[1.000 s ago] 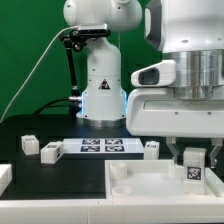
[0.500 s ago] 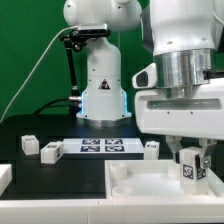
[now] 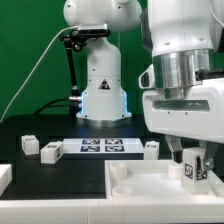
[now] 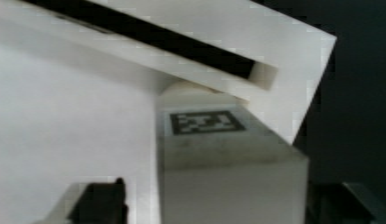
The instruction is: Assemble one leg
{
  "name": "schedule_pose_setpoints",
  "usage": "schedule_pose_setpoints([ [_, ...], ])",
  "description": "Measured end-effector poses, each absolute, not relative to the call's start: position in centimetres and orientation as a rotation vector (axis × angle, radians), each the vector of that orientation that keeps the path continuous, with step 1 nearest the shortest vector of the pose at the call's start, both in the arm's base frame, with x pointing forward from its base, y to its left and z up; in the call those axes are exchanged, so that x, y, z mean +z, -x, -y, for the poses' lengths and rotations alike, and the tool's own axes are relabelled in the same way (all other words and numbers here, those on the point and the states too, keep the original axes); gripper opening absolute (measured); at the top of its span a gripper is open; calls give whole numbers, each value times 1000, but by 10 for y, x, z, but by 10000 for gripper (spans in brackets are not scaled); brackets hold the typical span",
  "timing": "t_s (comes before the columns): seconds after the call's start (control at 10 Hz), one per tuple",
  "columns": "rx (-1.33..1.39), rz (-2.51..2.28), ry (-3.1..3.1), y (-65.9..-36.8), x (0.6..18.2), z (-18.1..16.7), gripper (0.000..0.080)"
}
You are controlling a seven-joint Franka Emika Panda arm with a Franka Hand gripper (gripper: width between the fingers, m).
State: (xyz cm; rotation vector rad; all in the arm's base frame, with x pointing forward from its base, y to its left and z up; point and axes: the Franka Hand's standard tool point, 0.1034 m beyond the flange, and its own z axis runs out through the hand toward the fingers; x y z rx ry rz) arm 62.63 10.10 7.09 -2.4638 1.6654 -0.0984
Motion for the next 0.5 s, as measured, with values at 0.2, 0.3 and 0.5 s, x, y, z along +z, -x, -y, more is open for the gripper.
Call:
schedule_pose_setpoints([
  [0.2,-117,-1472,2591,-628,72,-102,628],
  [0.3,-134,-1288,2693,-628,72,-102,644],
  [0.5,-159,-966,2838,-627,72,-105,648],
])
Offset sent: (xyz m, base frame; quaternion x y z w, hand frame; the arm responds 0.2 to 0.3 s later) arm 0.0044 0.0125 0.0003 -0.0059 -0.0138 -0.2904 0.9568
